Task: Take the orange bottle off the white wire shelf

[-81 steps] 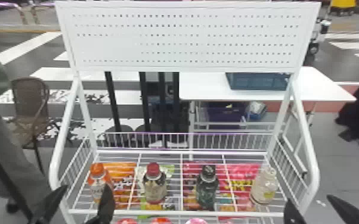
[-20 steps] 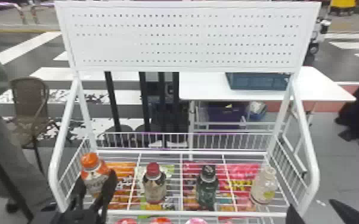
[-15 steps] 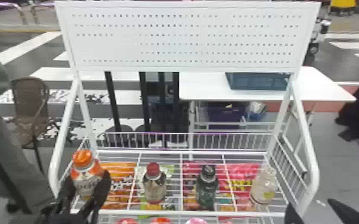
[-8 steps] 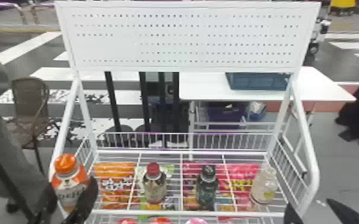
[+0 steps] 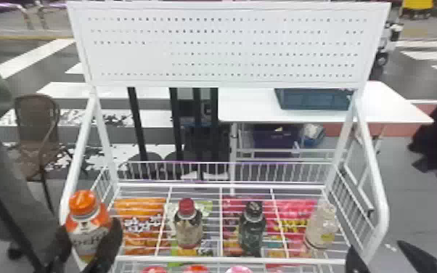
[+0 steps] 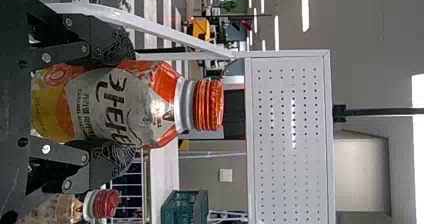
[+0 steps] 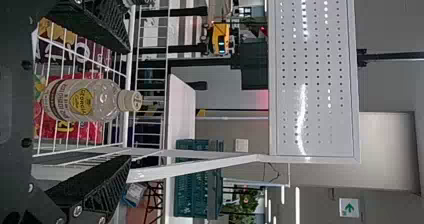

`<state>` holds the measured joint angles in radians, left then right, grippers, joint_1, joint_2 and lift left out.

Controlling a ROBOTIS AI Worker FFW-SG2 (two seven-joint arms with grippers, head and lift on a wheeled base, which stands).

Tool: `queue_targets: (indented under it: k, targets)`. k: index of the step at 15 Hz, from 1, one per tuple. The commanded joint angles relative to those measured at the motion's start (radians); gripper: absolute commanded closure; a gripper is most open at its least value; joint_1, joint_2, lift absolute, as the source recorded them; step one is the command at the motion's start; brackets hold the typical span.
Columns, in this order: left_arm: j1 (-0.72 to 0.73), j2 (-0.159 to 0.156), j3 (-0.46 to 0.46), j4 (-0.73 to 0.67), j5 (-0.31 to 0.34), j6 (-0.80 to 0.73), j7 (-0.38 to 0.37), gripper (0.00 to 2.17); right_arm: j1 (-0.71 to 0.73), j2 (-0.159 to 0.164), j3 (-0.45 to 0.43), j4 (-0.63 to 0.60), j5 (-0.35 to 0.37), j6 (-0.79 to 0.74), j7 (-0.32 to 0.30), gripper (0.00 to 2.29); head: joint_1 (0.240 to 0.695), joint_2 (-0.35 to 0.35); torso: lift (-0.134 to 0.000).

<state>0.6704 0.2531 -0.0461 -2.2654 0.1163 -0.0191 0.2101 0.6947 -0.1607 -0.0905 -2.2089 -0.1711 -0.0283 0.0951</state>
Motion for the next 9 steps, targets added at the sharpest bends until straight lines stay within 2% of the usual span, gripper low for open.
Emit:
queue_targets:
  k: [1,9]
  targets:
    - [0.0,0.0,0.0,0.0,-0.001,0.0,0.0,0.71,-0.001,0.0,0.0,0.0,-0.001,0.0,0.0,0.14,0.499,0.0,0.0]
    - [-0.005,-0.001,-0.003,0.001,-0.006,0.0,0.0,0.71,0.005,-0.003,0.0,-0.014,-0.004,-0.003,0.0,0.14,0.499,0.0,0.0]
